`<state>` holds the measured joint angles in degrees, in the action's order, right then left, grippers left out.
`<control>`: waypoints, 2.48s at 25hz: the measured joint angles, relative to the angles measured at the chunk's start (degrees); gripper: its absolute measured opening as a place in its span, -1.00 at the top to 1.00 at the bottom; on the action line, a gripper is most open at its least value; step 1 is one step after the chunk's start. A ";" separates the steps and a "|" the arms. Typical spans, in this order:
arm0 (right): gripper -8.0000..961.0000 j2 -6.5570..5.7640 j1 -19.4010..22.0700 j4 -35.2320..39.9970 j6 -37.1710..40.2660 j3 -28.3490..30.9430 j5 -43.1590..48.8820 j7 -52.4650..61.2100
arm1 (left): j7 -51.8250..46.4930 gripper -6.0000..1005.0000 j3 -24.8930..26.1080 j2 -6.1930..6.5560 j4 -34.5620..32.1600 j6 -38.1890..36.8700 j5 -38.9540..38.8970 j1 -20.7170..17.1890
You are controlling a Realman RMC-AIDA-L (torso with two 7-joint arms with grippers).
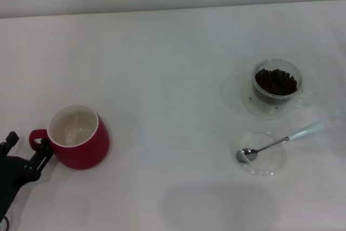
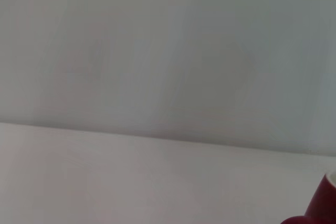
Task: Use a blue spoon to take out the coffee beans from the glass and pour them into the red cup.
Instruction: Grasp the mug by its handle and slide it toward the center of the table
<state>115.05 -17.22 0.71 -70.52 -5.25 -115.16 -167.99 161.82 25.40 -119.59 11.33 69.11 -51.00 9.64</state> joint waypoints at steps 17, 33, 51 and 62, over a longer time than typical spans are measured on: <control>-0.82 -0.09 -0.26 0.00 0.54 -0.02 -0.05 -0.21 | 0.01 -0.01 0.00 -0.12 1.52 0.00 0.20 -0.06; -0.82 -0.09 0.00 0.09 0.74 -0.02 0.19 -0.24 | 0.06 0.43 0.00 -0.12 2.37 0.10 2.60 -0.20; -0.82 -0.09 0.00 0.08 0.74 -0.02 0.11 -0.24 | 0.08 0.53 0.00 -0.12 3.84 -4.05 8.44 5.42; -0.82 -0.09 -0.20 0.08 0.71 -0.02 -0.04 -0.24 | 0.08 0.53 -0.10 -0.12 5.74 -8.61 12.24 9.39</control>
<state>114.96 -17.43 0.79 -69.81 -5.27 -115.21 -168.23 161.89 25.30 -119.71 17.07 60.50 -38.76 19.03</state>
